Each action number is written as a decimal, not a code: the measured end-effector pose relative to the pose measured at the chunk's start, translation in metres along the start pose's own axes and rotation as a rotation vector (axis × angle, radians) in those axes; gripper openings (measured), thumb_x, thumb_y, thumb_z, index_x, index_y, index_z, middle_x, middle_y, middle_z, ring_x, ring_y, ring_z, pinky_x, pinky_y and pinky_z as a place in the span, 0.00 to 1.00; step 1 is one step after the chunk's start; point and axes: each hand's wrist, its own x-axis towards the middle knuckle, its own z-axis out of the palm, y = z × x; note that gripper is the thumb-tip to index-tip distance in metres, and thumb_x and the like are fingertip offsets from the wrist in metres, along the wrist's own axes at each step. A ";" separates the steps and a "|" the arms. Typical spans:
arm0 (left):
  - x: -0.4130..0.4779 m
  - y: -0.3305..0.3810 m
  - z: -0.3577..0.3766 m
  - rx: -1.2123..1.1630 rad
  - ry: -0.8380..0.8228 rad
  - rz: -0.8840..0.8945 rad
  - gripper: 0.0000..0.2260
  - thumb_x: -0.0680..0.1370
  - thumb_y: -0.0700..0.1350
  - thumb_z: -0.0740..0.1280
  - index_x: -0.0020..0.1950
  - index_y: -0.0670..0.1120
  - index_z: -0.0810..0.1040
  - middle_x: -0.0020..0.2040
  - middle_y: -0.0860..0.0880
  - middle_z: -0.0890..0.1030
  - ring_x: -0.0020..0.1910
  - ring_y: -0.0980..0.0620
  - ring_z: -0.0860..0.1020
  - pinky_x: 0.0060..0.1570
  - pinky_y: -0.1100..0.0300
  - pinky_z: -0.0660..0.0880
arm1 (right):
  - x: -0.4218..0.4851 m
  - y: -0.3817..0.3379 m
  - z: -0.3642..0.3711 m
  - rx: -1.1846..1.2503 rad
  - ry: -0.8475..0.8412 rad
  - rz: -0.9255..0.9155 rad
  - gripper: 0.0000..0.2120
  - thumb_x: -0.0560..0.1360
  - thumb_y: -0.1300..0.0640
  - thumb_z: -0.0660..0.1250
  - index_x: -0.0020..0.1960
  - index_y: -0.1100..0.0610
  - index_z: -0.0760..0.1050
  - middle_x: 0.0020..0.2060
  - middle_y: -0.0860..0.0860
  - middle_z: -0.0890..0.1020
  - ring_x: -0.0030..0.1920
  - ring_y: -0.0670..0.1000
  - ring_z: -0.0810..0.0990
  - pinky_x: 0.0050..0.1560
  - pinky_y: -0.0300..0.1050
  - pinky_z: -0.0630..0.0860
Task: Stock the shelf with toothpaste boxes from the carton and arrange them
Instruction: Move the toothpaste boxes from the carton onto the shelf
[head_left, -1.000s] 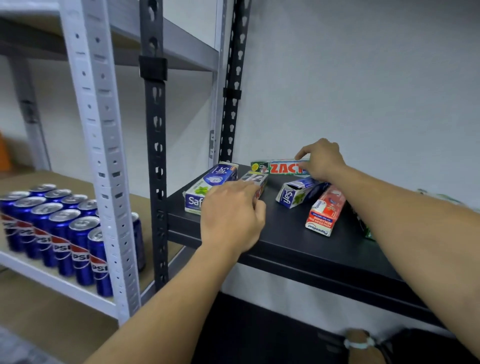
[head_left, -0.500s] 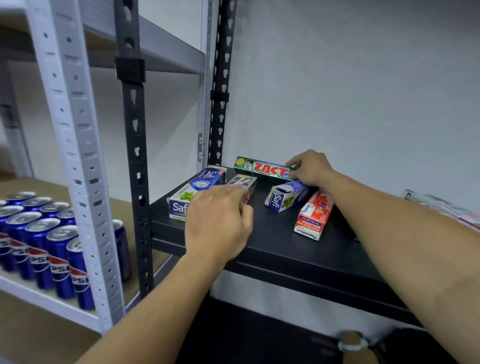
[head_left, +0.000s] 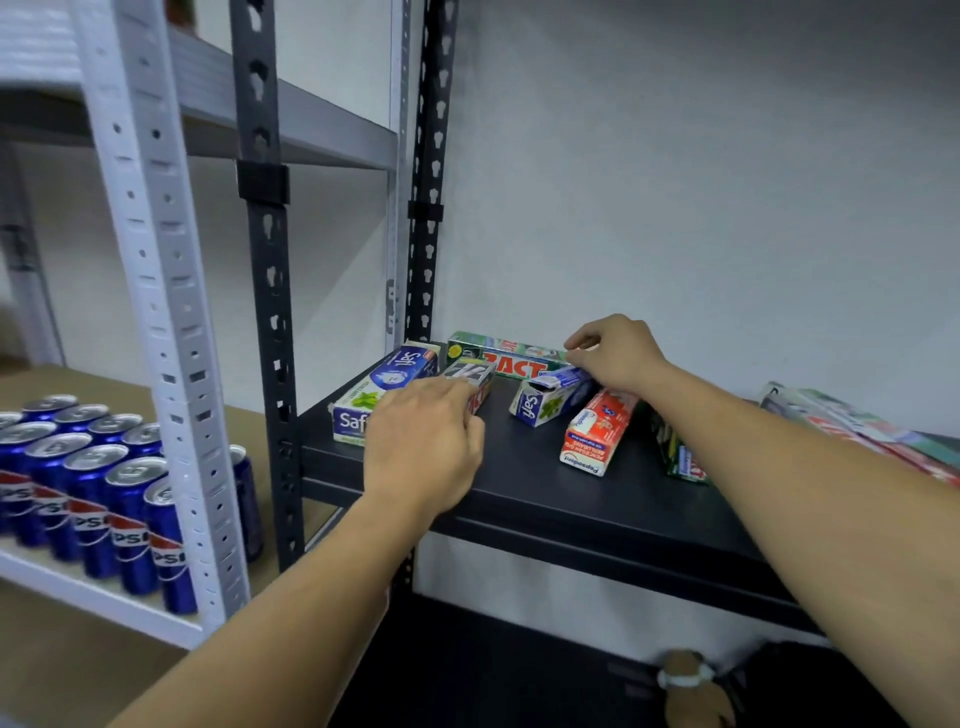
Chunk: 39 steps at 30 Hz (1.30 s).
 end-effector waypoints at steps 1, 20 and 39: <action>0.002 0.000 0.000 0.019 -0.031 0.016 0.15 0.78 0.50 0.59 0.60 0.50 0.80 0.58 0.52 0.82 0.57 0.50 0.78 0.57 0.52 0.71 | -0.007 0.000 -0.006 -0.013 -0.013 -0.007 0.10 0.74 0.51 0.71 0.54 0.51 0.83 0.53 0.50 0.84 0.53 0.51 0.80 0.52 0.44 0.76; -0.074 0.096 -0.064 0.128 -0.159 0.225 0.20 0.78 0.59 0.58 0.60 0.49 0.79 0.55 0.50 0.82 0.57 0.46 0.76 0.56 0.48 0.69 | -0.230 -0.006 -0.084 -0.221 0.043 -0.291 0.18 0.73 0.47 0.67 0.62 0.48 0.77 0.59 0.49 0.79 0.60 0.57 0.74 0.60 0.53 0.72; -0.336 0.116 0.072 0.091 -0.890 0.301 0.18 0.78 0.57 0.61 0.64 0.51 0.77 0.60 0.50 0.80 0.59 0.46 0.76 0.59 0.50 0.69 | -0.482 0.128 0.089 -0.243 -0.464 0.077 0.21 0.76 0.48 0.65 0.68 0.49 0.73 0.63 0.49 0.75 0.61 0.54 0.71 0.60 0.50 0.72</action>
